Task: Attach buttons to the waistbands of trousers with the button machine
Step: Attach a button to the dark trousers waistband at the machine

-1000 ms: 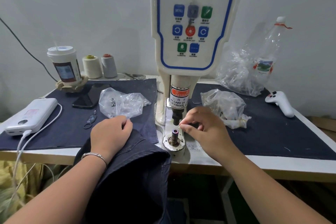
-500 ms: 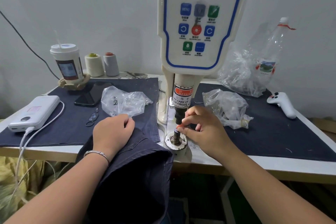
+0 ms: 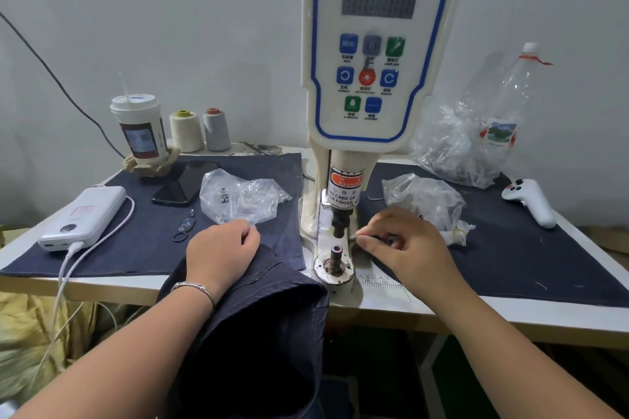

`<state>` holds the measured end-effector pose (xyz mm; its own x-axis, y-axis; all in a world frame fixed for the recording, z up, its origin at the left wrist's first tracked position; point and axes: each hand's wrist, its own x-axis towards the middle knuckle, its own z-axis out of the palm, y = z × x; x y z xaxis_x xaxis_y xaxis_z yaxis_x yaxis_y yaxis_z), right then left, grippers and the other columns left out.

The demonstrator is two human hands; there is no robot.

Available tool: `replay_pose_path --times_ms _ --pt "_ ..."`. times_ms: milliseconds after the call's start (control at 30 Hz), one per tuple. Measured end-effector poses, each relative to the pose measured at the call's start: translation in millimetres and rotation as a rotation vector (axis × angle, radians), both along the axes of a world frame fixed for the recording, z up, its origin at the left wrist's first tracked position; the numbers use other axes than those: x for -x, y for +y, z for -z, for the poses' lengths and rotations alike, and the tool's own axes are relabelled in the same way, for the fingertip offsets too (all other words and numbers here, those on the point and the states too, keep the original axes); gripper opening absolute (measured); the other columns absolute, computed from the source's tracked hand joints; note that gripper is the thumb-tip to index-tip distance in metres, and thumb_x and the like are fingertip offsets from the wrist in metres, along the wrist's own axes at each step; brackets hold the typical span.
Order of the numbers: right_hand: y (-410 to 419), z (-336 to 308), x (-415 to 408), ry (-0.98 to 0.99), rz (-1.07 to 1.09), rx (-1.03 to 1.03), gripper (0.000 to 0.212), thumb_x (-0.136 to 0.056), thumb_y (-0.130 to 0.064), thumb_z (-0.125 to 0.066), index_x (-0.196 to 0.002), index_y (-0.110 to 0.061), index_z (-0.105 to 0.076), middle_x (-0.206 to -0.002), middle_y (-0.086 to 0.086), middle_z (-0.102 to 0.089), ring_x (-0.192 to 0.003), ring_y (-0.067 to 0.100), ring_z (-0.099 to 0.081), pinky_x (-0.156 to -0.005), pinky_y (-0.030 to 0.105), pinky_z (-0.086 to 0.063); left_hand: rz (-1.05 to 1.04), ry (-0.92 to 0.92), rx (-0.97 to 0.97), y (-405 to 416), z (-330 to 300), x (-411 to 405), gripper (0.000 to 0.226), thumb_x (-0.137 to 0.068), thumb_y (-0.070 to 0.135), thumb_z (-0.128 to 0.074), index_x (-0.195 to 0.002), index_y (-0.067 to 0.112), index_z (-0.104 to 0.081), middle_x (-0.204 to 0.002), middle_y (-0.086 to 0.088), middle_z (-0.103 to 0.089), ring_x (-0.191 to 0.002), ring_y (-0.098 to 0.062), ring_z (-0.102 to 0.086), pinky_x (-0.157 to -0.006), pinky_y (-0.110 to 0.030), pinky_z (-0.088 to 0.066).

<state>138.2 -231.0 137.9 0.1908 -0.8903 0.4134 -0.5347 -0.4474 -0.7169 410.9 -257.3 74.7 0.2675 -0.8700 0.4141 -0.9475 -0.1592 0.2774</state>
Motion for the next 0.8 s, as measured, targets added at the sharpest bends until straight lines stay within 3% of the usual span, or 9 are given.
replay_pose_path --times_ms 100,200,267,333,433,567,700,800 --pt "18.3 -9.9 10.8 -0.019 0.007 -0.001 0.012 -0.082 -0.015 -0.075 -0.072 -0.021 -0.072 -0.078 -0.007 -0.067 -0.073 0.009 -0.058 -0.063 0.016 -0.043 0.106 0.145 -0.161 4.2 -19.6 -4.6 0.043 -0.095 0.046 -0.051 -0.065 0.014 -0.053 -0.059 0.004 -0.053 -0.065 -0.021 -0.053 -0.055 -0.030 -0.033" --pt "36.4 -23.0 14.1 -0.003 -0.017 0.009 0.014 -0.082 -0.014 -0.074 -0.071 -0.022 -0.073 -0.072 -0.009 -0.069 -0.070 0.007 -0.059 -0.063 0.018 -0.044 0.361 0.558 -0.365 20.9 -57.5 -15.8 0.043 -0.091 0.046 -0.064 -0.061 0.019 -0.049 -0.056 0.006 -0.043 -0.056 -0.014 -0.042 -0.057 -0.028 -0.031" --pt "47.7 -33.4 9.7 -0.029 -0.042 -0.014 0.010 -0.082 -0.016 -0.073 -0.075 -0.022 -0.075 -0.071 -0.009 -0.070 -0.065 0.007 -0.060 -0.059 0.017 -0.043 0.563 0.755 -0.515 42.1 -82.4 -20.2 0.030 -0.088 0.040 -0.070 -0.068 0.020 -0.062 -0.067 0.003 -0.055 -0.067 -0.012 -0.049 -0.069 -0.029 -0.037" --pt "60.8 -44.0 -0.4 -0.099 -0.125 -0.064 0.009 -0.083 -0.016 -0.072 -0.081 -0.024 -0.076 -0.073 -0.006 -0.072 -0.061 0.007 -0.060 -0.057 0.016 -0.045 0.706 0.788 -0.624 65.3 -101.0 -19.3 0.014 -0.084 0.034 -0.068 -0.081 0.021 -0.071 -0.082 0.002 -0.066 -0.080 -0.011 -0.056 -0.080 -0.030 -0.041" --pt "79.2 -58.2 -19.3 -0.124 -0.298 -0.123 0.016 -0.082 -0.013 -0.073 -0.094 -0.023 -0.074 -0.085 -0.003 -0.073 -0.075 0.013 -0.066 -0.070 0.029 -0.053 0.828 0.819 -0.697 91.9 -118.0 -6.0 0.012 -0.086 0.020 -0.063 -0.094 0.019 -0.072 -0.092 0.001 -0.069 -0.088 -0.010 -0.060 -0.082 -0.021 -0.046" --pt "92.5 -64.0 -33.6 -0.114 -0.461 -0.238 0.026 -0.081 -0.004 -0.074 -0.105 -0.013 -0.068 -0.094 0.000 -0.073 -0.081 0.002 -0.066 -0.073 0.019 -0.050 0.937 0.799 -0.677 112.2 -134.3 16.7 0.011 -0.091 0.002 -0.062 -0.096 0.011 -0.066 -0.086 0.006 -0.067 -0.081 -0.006 -0.057 -0.075 -0.013 -0.044" --pt "99.3 -65.7 -22.1 -0.208 -0.476 -0.389 0.021 -0.076 -0.003 -0.077 -0.095 -0.009 -0.070 -0.087 0.003 -0.072 -0.079 0.006 -0.065 -0.076 0.018 -0.050 0.957 0.792 -0.651 123.3 -143.9 32.1 0.019 -0.092 -0.007 -0.058 -0.094 0.009 -0.068 -0.083 0.010 -0.072 -0.079 -0.001 -0.062 -0.074 -0.011 -0.046" --pt "107.7 -69.1 -13.1 -0.080 -0.486 -0.455 0.008 -0.076 -0.014 -0.080 -0.079 -0.017 -0.073 -0.064 -0.010 -0.063 -0.061 -0.002 -0.052 -0.061 0.011 -0.041 0.964 0.784 -0.650 129.7 -145.5 40.9 0.019 -0.093 -0.005 -0.058 -0.094 0.010 -0.069 -0.083 0.006 -0.071 -0.077 -0.003 -0.062 -0.072 -0.012 -0.047"
